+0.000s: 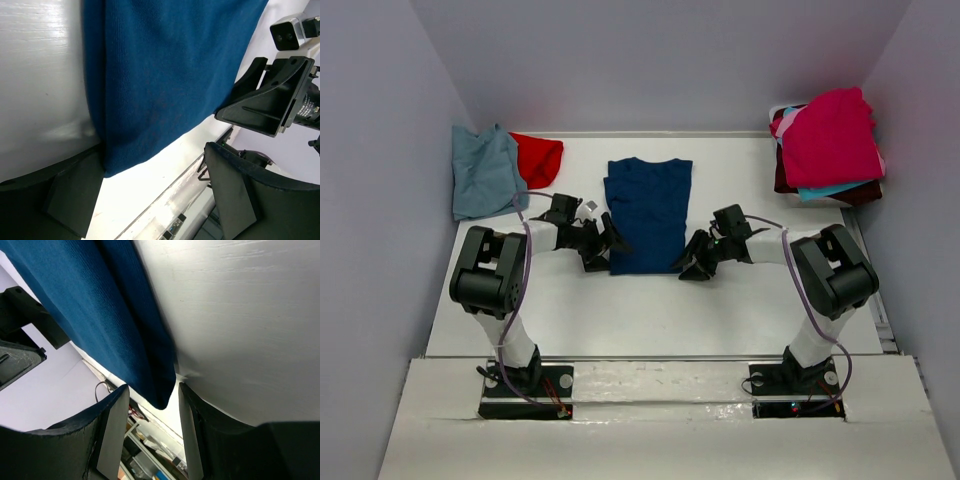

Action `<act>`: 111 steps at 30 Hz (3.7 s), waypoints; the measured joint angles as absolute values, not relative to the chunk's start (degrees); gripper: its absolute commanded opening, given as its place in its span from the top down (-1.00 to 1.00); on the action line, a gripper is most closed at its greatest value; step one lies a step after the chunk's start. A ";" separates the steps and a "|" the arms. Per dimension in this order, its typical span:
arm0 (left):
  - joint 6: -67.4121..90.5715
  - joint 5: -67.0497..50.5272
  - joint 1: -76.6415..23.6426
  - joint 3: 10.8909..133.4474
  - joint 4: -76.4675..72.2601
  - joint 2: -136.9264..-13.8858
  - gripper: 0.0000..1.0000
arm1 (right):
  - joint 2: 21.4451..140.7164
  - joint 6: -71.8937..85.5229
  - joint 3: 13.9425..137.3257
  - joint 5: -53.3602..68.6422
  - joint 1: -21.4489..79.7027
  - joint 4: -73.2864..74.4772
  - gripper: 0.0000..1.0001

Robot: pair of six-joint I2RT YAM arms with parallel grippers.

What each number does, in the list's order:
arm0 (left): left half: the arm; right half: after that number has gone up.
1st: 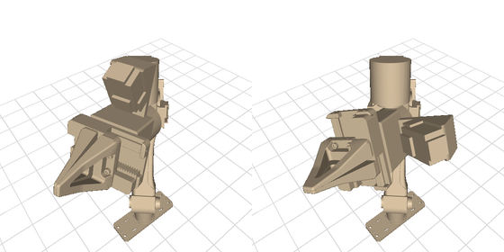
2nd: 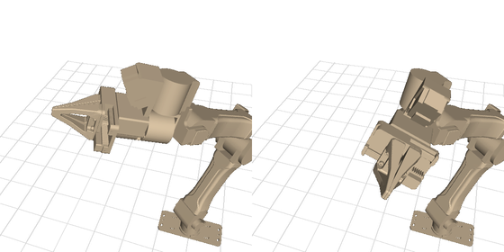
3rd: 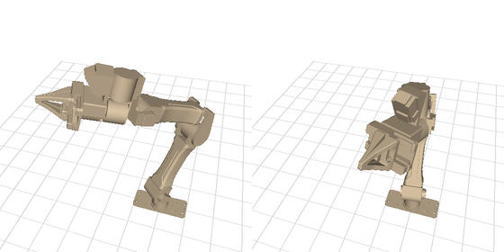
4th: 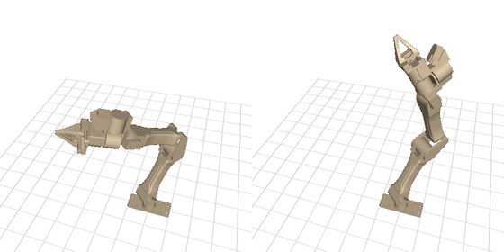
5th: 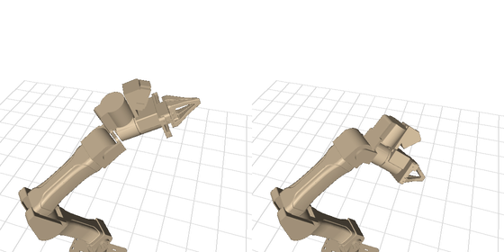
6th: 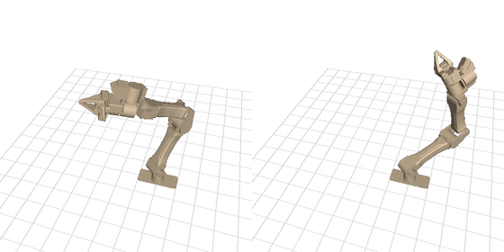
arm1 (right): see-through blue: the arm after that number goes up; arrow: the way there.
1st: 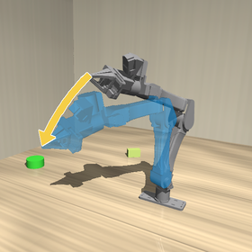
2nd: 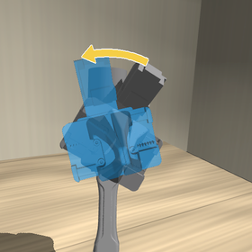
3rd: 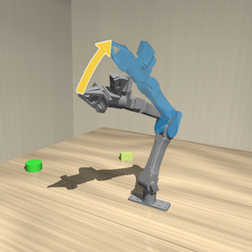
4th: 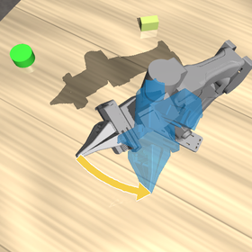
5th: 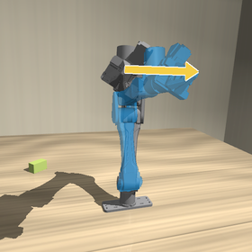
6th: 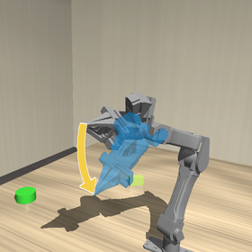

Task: Fold and stack the t-shirts
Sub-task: Fold the tshirt

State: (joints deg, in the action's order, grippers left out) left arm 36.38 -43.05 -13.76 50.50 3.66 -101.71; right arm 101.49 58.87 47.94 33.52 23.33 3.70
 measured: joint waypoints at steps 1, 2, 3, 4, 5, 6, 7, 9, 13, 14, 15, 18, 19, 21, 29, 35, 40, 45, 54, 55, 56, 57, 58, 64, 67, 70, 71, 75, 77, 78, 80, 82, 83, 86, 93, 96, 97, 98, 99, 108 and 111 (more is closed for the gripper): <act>36.40 -43.27 -13.76 50.33 3.40 -101.69 -0.86 | 101.62 58.87 47.97 33.56 23.33 3.53 0.04; 36.45 -43.40 -13.76 50.19 3.20 -101.67 -0.86 | 101.67 58.87 47.97 33.58 23.33 3.49 0.12; 36.47 -43.53 -13.76 49.93 2.92 -101.56 -0.84 | 101.73 58.87 48.01 33.65 23.33 3.42 0.18; 36.47 -43.51 -13.76 49.74 2.68 -101.43 -0.84 | 101.82 58.70 48.05 33.65 23.33 3.42 0.18; 36.47 -43.44 -13.76 49.52 2.48 -101.23 -0.83 | 101.93 58.78 48.07 33.63 23.33 3.40 0.19; 36.47 -43.42 -13.76 49.43 2.37 -101.08 -0.83 | 102.13 58.83 48.18 33.63 23.33 3.42 0.19; 36.47 -43.42 -13.76 49.19 2.26 -100.92 -0.83 | 102.32 58.76 48.31 33.63 23.33 3.40 0.19; 36.47 -43.40 -13.76 48.95 2.28 -100.57 -0.82 | 102.78 58.72 48.80 33.63 23.33 3.44 0.20; 36.29 -43.24 -13.78 47.64 2.96 -99.22 -0.83 | 103.11 58.11 50.13 33.04 23.33 4.32 0.19; 36.16 -43.00 -13.78 47.20 3.42 -98.67 -0.83 | 103.13 57.89 50.46 32.75 23.33 4.49 0.19; 36.03 -42.85 -13.78 46.83 3.88 -98.26 -0.83 | 103.13 57.78 50.68 32.49 23.33 4.60 0.19; 35.97 -42.83 -13.78 46.24 4.71 -97.67 -0.83 | 103.13 57.34 51.07 31.88 23.33 5.04 0.18; 35.97 -42.85 -13.78 46.22 4.75 -97.65 -0.80 | 103.13 57.25 51.11 31.81 23.33 5.15 0.18; 35.97 -42.89 -13.78 46.22 4.73 -97.71 -0.74 | 103.13 57.19 51.22 31.73 23.33 5.37 0.18; 36.10 -44.62 -13.74 45.91 4.47 -99.55 -0.42 | 103.13 56.77 51.33 31.66 23.33 5.63 0.18; 36.10 -44.18 -13.82 48.12 7.33 -100.66 -0.56 | 103.13 56.71 51.33 31.66 23.33 5.67 0.18; 35.59 -40.23 -14.66 50.83 11.44 -100.57 -0.63 | 103.13 56.55 51.33 31.66 23.33 5.72 0.18; 35.64 -37.98 -14.52 51.96 13.17 -100.36 -0.63 | 103.13 56.53 51.33 31.66 23.33 5.74 0.18; 35.70 -38.63 -14.13 54.54 15.35 -102.83 -0.51 | 103.11 56.47 51.33 31.66 23.33 5.80 0.18; 35.73 -38.92 -14.09 54.96 15.44 -103.31 -0.43 | 103.11 56.45 51.33 31.66 23.33 5.80 0.18; 35.77 -39.03 -14.06 55.16 15.49 -103.53 -0.39 | 103.11 56.42 51.33 31.66 23.33 5.80 0.18; 35.86 -39.13 -14.02 55.33 15.46 -103.77 -0.34 | 103.11 56.38 51.33 31.66 23.33 5.80 0.18; 35.79 -39.11 -14.02 55.51 15.31 -104.16 -0.24 | 103.11 56.36 51.33 31.66 23.33 5.80 0.18; 35.42 -39.51 -13.72 55.55 14.66 -105.65 0.20 | 103.11 56.34 51.33 31.66 23.33 5.82 0.18; 34.94 -39.31 -13.65 55.22 13.98 -105.95 0.29 | 103.11 56.34 51.33 31.66 23.33 5.82 0.18; 34.76 -39.42 -13.65 54.50 12.95 -105.89 0.29 | 103.11 56.34 51.33 31.66 23.33 5.80 0.18; 34.76 -39.44 -13.61 54.26 12.62 -105.73 0.29 | 103.11 56.34 51.33 31.64 23.33 5.80 0.18; 34.68 -39.33 -13.63 53.04 11.05 -104.88 0.29 | 103.11 56.27 51.33 31.05 23.33 5.87 0.18; 34.68 -39.31 -13.63 52.71 10.57 -104.71 0.29 | 103.11 56.12 51.33 30.68 23.33 5.89 0.18; 34.68 -39.31 -13.63 52.60 10.44 -104.62 0.29 | 103.11 56.10 51.33 30.52 23.33 5.91 0.18; 34.63 -39.27 -13.63 52.49 10.26 -104.51 0.19 | 103.11 56.01 51.33 30.30 23.33 5.96 0.18; 34.65 -39.44 -13.65 52.49 10.15 -104.51 0.12 | 103.11 55.79 51.35 30.11 23.33 6.00 0.18; 34.68 -39.55 -13.65 52.51 10.02 -104.44 0.14 | 103.11 55.70 51.35 30.00 23.33 6.00 0.18; 34.37 -39.35 -13.67 52.56 9.89 -104.20 0.30 | 103.09 55.66 51.35 29.82 23.33 6.04 0.18; 33.82 -38.87 -13.65 52.51 10.11 -104.64 0.52 | 103.07 55.27 51.70 29.34 23.33 6.81 0.46; 33.54 -38.94 -13.65 52.53 10.11 -104.73 0.72 | 103.07 54.59 52.10 28.36 23.33 8.27 0.72; 33.45 -39.00 -13.65 52.56 10.09 -104.75 0.77 | 103.07 54.30 52.25 28.23 23.33 8.71 0.75; 33.36 -39.11 -13.65 52.66 10.13 -104.77 0.82 | 103.07 54.04 52.49 28.01 23.33 9.13 0.78; 33.15 -39.09 -13.65 52.86 10.33 -104.77 0.88 | 103.07 53.78 52.77 27.83 23.33 9.58 0.81; 30.61 -38.13 -13.91 53.28 11.53 -104.20 0.88 | 103.04 49.58 55.02 27.42 23.38 13.74 0.86; 29.61 -36.82 -14.35 52.88 12.25 -103.09 0.89 | 102.35 48.38 55.11 27.57 23.40 15.09 0.86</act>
